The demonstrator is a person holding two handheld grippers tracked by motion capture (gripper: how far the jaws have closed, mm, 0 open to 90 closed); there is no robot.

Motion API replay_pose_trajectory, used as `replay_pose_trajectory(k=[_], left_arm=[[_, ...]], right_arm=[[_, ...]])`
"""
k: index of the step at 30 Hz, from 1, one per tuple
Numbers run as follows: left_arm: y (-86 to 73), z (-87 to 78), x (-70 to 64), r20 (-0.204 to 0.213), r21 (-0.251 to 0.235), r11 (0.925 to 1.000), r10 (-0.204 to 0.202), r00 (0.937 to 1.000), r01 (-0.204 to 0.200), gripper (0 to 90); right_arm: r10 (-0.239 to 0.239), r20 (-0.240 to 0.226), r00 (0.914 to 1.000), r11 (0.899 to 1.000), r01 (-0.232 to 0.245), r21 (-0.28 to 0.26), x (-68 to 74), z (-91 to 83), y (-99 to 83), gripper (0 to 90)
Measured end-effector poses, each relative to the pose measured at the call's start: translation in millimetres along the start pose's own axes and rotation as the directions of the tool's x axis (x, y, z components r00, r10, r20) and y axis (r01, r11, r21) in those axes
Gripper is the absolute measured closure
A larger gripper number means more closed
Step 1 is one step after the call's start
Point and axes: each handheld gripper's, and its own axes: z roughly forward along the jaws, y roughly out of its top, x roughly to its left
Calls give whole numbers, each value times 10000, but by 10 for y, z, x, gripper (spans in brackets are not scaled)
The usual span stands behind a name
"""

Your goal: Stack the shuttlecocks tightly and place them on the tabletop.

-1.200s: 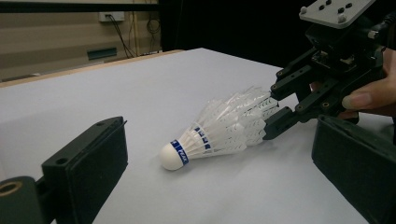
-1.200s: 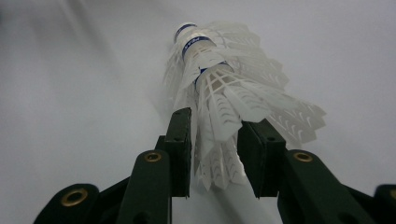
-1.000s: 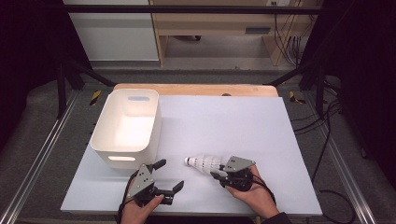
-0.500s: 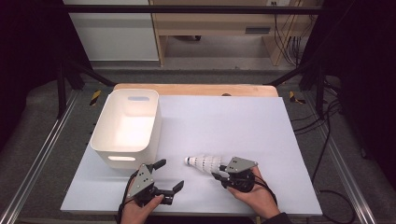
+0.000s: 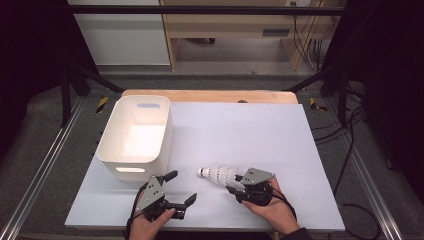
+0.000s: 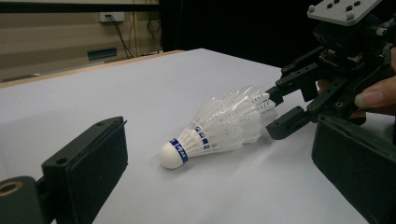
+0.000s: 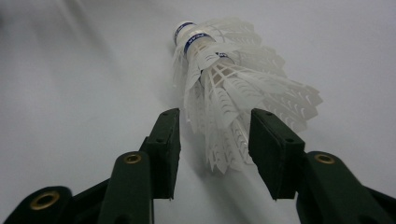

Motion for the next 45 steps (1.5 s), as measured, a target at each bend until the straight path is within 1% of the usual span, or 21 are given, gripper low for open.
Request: replay_pose_trajectory(k=[6, 11, 14, 17, 19, 23, 25, 29, 32, 34, 37, 39, 41, 45], left_arm=[[-5, 11, -11, 22, 7, 10000, -18, 10000, 18, 33], [-8, 22, -29, 81, 9, 10000, 5, 10000, -5, 33], [-8, 24, -30, 79, -11, 10000, -9, 10000, 9, 32], [-9, 22, -22, 58, -25, 10000, -43, 10000, 43, 33], [-10, 20, -18, 32, -45, 10000, -61, 10000, 61, 32], [-8, 18, -18, 28, -74, 9999, -82, 10000, 82, 32], [-8, 18, -18, 26, -83, 9999, -93, 10000, 93, 32], [-11, 20, -15, 23, -83, 9999, -121, 9999, 121, 33], [-10, 19, -14, 25, -92, 9999, -134, 9999, 134, 32], [-10, 19, -14, 34, -120, 9998, -154, 9999, 154, 33], [-11, 18, -10, 21, -102, 9998, -175, 9998, 175, 32], [-11, 18, -11, 31, -99, 9998, -176, 9998, 176, 33], [-8, 18, -12, 76, -85, 9998, -185, 9998, 186, 32], [0, 21, -3, 265, 98, 9999, -128, 9996, 126, 33]], right_arm=[[69, 174, 9998, 10000, -69, -1, -12, -8, -3, 421], [-159, 318, 9994, 9999, 159, 9, -4, -22, -14, 328], [-249, 270, 9993, 9996, 247, 106, -7, -19, -25, 268], [-322, 250, 9992, 9993, 317, 201, -3, -24, -40, 229], [-441, 255, 9987, 9989, 437, 167, -6, -35, -49, 212], [-294, 356, 9989, 9996, 293, 33, -41, -84, -60, 166], [-110, 466, 9989, 9999, 113, -78, -70, -122, -66, 140], [270, 721, 9970, 9990, -244, -369, -146, -215, -86, 122], [583, 948, 9938, 9959, -513, -744, -208, -293, -102, 98], [840, 1034, 9911, 9914, -727, -1088, -247, -347, -114, 86], [1220, 1263, 9845, 9807, -1000, -1678, -300, -428, -127, 75], [1427, 1414, 9796, 9709, -1107, -2125, -335, -484, -129, 75], [1717, 1543, 9730, 9591, -1294, -2516, -371, -536, -136, 75], [2301, 1604, 9599, 9356, -1729, -3079, -439, -619, -176, 76]])
